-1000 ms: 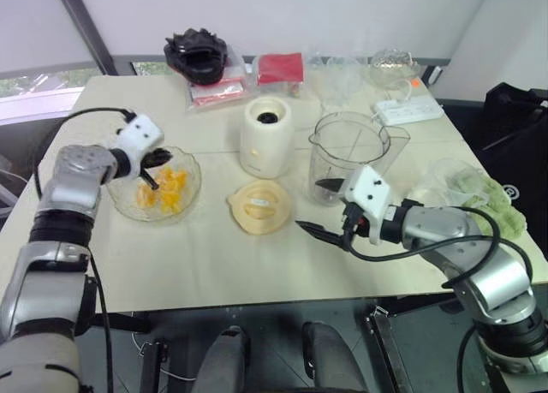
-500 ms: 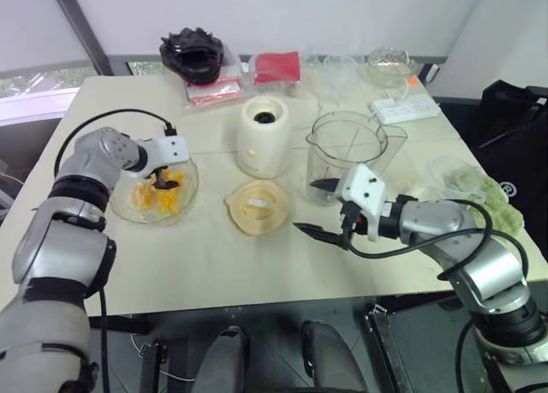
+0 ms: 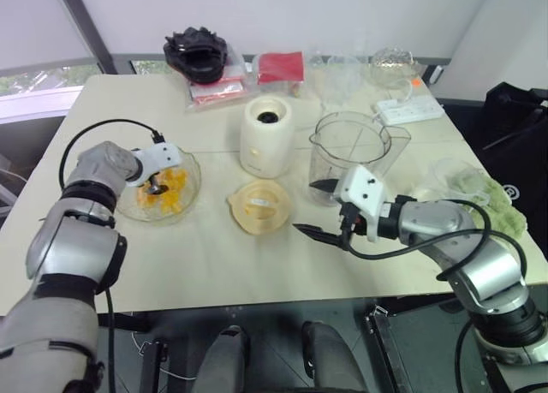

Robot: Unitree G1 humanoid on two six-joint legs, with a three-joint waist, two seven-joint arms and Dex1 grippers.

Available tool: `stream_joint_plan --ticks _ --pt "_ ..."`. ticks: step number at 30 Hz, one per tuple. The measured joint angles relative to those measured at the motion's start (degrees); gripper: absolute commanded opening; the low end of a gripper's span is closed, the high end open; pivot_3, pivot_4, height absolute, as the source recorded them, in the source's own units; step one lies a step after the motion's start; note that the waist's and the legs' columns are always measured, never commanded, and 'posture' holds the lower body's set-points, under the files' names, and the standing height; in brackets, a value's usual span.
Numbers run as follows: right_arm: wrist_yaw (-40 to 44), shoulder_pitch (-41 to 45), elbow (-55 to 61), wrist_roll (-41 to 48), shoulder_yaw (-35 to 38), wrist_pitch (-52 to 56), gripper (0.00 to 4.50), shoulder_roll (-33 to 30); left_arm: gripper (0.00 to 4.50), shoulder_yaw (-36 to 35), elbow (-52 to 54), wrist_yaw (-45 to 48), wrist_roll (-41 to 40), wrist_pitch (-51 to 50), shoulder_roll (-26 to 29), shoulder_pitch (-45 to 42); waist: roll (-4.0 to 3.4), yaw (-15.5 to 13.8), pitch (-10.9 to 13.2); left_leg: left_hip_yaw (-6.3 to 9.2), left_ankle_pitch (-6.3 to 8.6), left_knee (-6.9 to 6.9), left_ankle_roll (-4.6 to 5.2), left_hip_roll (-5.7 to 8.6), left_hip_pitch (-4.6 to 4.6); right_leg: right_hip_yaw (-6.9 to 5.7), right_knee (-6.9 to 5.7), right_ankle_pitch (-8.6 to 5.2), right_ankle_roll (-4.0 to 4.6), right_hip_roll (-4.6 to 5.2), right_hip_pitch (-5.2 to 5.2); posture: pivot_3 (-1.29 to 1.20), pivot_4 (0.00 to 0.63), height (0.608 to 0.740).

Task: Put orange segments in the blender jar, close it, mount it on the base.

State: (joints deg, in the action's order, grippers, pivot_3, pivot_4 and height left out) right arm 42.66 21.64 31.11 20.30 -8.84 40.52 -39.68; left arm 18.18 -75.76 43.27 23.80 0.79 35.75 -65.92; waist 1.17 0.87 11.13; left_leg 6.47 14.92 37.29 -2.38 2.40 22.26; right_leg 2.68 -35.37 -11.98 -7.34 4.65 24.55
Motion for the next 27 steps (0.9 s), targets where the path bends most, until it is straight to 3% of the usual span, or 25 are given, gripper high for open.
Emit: stream_joint_plan --ticks 4,8,27 --pt "0.08 0.0 -0.01 -0.08 -0.02 -0.01 4.5 0.04 4.2 -5.4 -0.02 0.59 -4.66 -4.31 -1.6 0.0 0.0 0.04 0.0 0.01 0.0 0.0 0.0 0.0 0.0 -0.01 -0.01 0.0 0.0 0.0 0.0 0.0 0.15 0.74" --pt "0.25 0.0 -0.06 -0.38 -0.03 -0.02 4.5 0.07 4.2 -6.31 0.0 -0.81 -5.6 -7.72 -1.64 0.13 0.0 0.3 0.0 0.01 0.0 -0.01 0.0 0.0 -0.02 0.0 -0.07 0.0 0.0 0.0 0.03 0.0 0.15 0.74" --pt "0.5 0.0 -0.38 -0.98 -0.12 -0.09 4.5 0.48 4.2 -19.07 -0.05 -19.11 -15.1 -17.54 -7.16 3.5 0.01 -0.03 0.0 0.01 -0.01 0.02 -0.01 0.01 -0.02 0.0 -0.08 0.01 0.01 0.01 0.03 0.0 0.15 0.74"
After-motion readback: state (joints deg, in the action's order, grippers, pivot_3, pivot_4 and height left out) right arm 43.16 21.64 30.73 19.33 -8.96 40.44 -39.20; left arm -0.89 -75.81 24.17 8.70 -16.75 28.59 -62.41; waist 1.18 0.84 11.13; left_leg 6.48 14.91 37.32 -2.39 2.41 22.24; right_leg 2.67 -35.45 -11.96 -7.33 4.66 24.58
